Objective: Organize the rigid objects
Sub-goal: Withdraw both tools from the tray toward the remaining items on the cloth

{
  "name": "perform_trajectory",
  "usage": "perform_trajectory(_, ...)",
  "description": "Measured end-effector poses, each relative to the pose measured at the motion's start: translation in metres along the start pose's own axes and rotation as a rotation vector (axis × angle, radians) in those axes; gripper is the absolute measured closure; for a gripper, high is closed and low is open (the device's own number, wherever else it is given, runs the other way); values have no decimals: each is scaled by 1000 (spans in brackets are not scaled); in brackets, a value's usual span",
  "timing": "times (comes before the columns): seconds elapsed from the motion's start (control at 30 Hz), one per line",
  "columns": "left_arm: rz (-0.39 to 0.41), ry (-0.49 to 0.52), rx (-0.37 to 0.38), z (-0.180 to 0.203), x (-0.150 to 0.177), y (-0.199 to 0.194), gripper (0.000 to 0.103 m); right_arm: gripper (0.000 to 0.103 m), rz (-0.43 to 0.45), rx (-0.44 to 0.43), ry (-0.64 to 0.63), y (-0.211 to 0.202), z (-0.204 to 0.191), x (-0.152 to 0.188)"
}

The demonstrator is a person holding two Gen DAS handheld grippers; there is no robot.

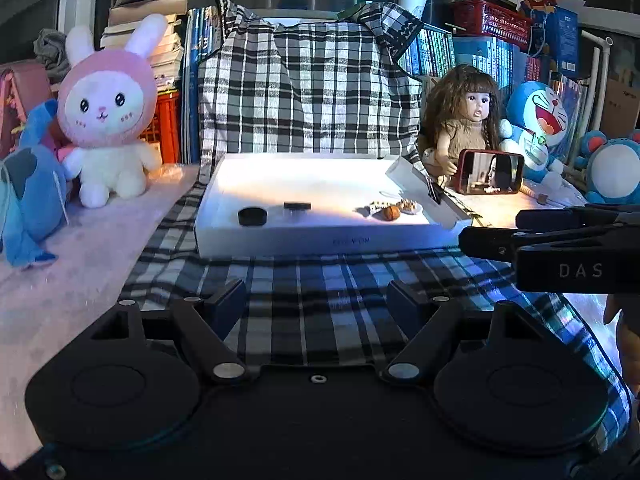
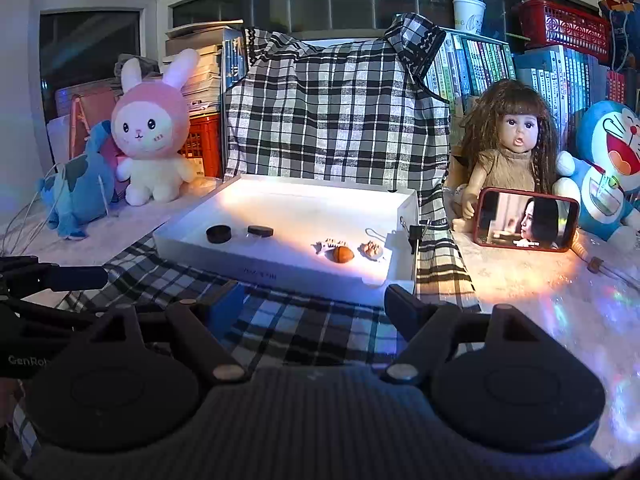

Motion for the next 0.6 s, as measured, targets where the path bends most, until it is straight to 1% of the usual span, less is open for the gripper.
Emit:
perform_trajectory(0.1, -3, -19, 12, -2, 11, -3, 27, 17, 6, 8, -14, -6, -3, 11)
perform_trajectory(0.27, -7, -36, 9, -6, 28, -6, 27, 17, 15, 20, -40, -16, -8, 30)
perform_trajectory(0.47, 10, -2, 10, -2, 46, -13, 27, 16, 17, 14, -30, -28, -7, 50)
perform_trajectory(0.6, 3, 10, 11, -1, 55, -12, 28, 16, 10, 17, -36, -33, -6, 64)
Point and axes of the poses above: each gripper's, at about its wrist camera, not at the fingertips, and y roughly the way its jaws point, z to its right, x to its underside, the point moved 10 cm from there along y, roughly the way its jaws point, and after that the axes turned 13 degrees about -z, right-handed, at the moved point
